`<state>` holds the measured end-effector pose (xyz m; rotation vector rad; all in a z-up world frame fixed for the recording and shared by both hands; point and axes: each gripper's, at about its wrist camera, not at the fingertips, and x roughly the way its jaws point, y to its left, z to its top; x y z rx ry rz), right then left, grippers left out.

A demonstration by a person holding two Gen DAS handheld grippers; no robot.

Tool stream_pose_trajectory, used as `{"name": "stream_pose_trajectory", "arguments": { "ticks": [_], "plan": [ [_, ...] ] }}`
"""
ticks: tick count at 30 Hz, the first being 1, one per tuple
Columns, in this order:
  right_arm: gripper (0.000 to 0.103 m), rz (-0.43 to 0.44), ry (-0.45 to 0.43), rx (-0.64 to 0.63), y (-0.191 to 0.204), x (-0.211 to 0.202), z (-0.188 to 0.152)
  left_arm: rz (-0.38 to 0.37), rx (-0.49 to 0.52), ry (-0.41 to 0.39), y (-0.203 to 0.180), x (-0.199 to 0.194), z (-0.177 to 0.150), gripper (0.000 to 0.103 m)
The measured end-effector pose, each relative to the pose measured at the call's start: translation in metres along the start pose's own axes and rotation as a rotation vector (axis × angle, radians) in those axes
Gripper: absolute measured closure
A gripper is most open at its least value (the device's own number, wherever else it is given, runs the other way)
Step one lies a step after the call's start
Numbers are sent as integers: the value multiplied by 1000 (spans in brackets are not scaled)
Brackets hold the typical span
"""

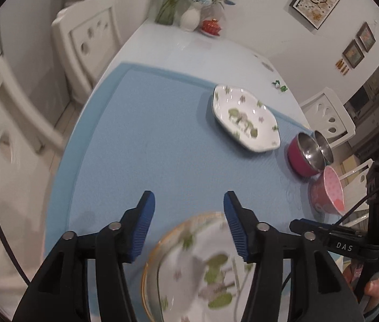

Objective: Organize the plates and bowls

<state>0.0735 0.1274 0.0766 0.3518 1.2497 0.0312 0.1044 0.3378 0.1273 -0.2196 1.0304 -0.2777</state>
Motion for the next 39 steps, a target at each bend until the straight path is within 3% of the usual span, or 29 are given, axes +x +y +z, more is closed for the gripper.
{"name": "stream_pose_trajectory", "arguments": {
  "ticks": [5,11,13,15,16,20,23,28,30,39],
  "plan": [
    [71,-42,-104,70,-10,-2,29,-7,51,44,-14,26,45,43],
    [71,-45,-160,152,-21,14,68,-114,117,114,-38,76,99,43],
    [71,-77,-189,171,-25,19,78,-177,108,158,-41,91,110,44],
    [71,-71,-175,207,-30,32,90,-316,41,220,-40,113,125,44],
    [71,-64,-164,224,-33,38,94,-322,30,230,-41,121,129,44],
    [71,-73,-170,270,-38,55,109,-216,47,232,-44,160,150,46],
    [71,-83,-178,276,-38,64,119,-201,32,262,-43,188,156,50],
    [71,-97,-157,267,-38,81,133,-195,41,308,-45,222,156,62],
    [71,-109,-156,260,-39,85,137,-217,40,332,-47,231,154,76],
    [70,-162,-193,173,-35,87,138,-225,55,320,-46,247,157,76]
  ]
}}
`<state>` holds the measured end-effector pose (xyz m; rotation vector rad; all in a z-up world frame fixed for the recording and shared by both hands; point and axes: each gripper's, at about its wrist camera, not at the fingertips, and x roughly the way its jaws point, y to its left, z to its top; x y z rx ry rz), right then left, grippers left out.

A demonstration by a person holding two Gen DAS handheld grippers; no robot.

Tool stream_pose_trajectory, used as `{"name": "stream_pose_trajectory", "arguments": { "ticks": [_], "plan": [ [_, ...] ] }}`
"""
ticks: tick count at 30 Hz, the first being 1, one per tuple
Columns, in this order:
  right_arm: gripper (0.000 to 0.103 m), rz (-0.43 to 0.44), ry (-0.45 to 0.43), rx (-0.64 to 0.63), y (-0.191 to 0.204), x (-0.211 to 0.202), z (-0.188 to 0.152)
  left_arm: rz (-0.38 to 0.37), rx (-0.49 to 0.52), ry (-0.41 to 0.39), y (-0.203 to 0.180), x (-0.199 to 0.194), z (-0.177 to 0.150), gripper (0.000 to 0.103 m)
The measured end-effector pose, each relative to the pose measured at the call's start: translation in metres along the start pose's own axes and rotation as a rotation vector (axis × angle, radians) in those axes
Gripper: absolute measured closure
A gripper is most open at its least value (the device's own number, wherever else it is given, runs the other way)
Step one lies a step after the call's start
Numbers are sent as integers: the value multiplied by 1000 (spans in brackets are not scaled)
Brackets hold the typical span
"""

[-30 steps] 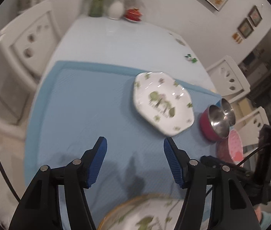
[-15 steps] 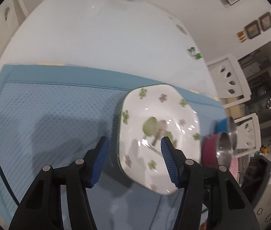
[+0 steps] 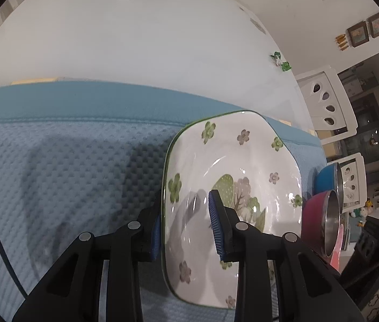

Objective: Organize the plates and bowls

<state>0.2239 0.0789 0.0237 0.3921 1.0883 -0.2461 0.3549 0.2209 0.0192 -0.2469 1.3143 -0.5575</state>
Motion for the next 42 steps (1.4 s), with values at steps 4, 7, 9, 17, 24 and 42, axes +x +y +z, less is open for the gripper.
{"name": "stream_pose_trajectory", "arguments": {
  "ticks": [4,7,9,17,24,42],
  "plan": [
    [70,-23,-15,-94,14,-6,0,49,33,0,-3,-3,-2,76],
    [70,-10,-21,-172,31,-12,-1,63,32,-5,4,-14,-8,76],
    [70,12,22,-187,45,-9,-4,47,15,-6,11,-21,-13,76],
    [70,149,82,-201,56,-4,-17,39,-37,-45,37,-37,-21,76],
    [69,99,64,-93,19,-12,6,86,12,-45,23,-27,-10,76],
    [70,95,29,-241,37,25,42,138,96,-97,19,-19,-4,75]
  ]
}}
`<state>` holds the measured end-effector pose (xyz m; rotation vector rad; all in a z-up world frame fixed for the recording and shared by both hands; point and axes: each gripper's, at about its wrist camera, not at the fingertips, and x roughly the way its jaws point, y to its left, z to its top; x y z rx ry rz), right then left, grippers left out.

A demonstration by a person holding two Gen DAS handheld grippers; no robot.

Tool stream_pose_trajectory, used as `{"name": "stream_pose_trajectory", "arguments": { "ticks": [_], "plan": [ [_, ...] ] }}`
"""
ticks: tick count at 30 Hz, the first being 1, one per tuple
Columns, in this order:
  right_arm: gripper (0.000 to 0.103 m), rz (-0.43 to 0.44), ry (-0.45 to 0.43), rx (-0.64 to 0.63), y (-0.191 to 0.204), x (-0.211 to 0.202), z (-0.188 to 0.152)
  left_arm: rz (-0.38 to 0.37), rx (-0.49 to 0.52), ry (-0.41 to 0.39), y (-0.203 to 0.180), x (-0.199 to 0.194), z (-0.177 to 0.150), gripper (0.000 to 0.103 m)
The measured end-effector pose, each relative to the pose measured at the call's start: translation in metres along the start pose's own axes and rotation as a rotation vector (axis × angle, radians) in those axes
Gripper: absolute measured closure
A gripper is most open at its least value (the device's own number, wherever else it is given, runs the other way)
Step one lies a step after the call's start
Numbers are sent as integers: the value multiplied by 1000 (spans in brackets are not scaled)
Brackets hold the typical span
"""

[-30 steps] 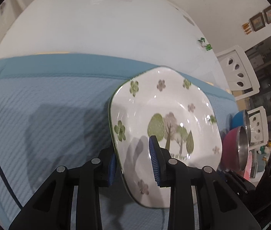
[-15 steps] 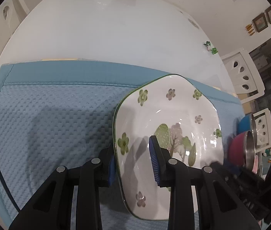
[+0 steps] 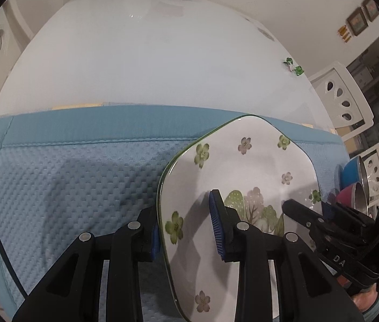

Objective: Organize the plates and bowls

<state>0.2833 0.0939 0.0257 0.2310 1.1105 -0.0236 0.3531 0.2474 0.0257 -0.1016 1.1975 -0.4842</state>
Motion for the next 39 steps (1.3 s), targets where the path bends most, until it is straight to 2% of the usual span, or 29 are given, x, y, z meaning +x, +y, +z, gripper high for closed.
{"name": "stream_pose_trajectory", "arguments": {
  "ticks": [5,14,25,32,39],
  "plan": [
    [70,23,13,20,7,-12,-16,23,-6,-27,-1,-18,-6,75],
    [70,40,77,55,31,-39,-41,90,-100,-34,3,-60,-37,75],
    [70,62,92,11,57,-99,-80,99,-182,-66,-3,-128,-94,75],
    [68,100,148,-13,64,-129,-121,111,-216,-84,-11,-164,-143,75],
    [67,162,240,4,57,-137,-165,131,-233,-85,-23,-180,-187,75]
  ]
}}
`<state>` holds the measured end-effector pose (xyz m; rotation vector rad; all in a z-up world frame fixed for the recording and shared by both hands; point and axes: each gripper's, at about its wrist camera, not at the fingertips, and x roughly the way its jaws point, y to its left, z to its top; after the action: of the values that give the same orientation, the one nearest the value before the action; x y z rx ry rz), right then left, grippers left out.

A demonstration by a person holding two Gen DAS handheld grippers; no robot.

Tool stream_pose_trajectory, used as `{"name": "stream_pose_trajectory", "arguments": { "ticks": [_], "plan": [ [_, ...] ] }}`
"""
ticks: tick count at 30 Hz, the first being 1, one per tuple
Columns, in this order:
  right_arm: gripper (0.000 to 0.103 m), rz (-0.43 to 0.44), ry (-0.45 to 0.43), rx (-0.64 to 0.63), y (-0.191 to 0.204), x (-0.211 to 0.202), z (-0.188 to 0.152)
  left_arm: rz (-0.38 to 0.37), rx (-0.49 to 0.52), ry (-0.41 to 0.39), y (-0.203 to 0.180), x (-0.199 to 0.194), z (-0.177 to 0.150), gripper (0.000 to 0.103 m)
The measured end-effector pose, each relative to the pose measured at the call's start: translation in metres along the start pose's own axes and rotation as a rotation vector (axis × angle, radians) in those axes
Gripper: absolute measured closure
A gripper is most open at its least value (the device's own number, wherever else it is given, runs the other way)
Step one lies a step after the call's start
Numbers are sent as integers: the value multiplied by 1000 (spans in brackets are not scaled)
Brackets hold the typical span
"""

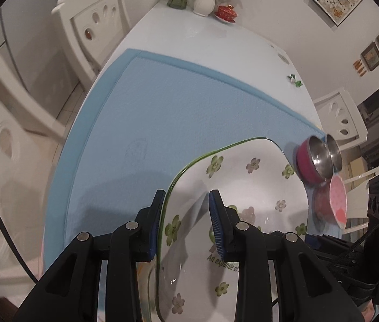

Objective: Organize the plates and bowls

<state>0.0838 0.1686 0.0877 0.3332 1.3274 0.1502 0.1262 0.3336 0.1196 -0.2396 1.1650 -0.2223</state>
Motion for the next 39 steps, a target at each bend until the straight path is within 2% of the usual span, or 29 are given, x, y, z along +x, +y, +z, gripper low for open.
{"name": "stream_pose_trajectory", "arguments": {
  "ticks": [11,18,31,39],
  "plan": [
    [67,-45,64,-9,-7,0,-49,-14,1,72,-5,4,-62,74],
    [67,-72,85,-16,-9,7,-59,-29,-33,131,-3,14,-88,74],
    [67,-95,116,-16,-3,29,-72,-41,-75,170,8,33,-104,72],
    [68,-99,110,-8,-3,32,-70,-57,-66,175,8,41,-98,74]
  ]
}}
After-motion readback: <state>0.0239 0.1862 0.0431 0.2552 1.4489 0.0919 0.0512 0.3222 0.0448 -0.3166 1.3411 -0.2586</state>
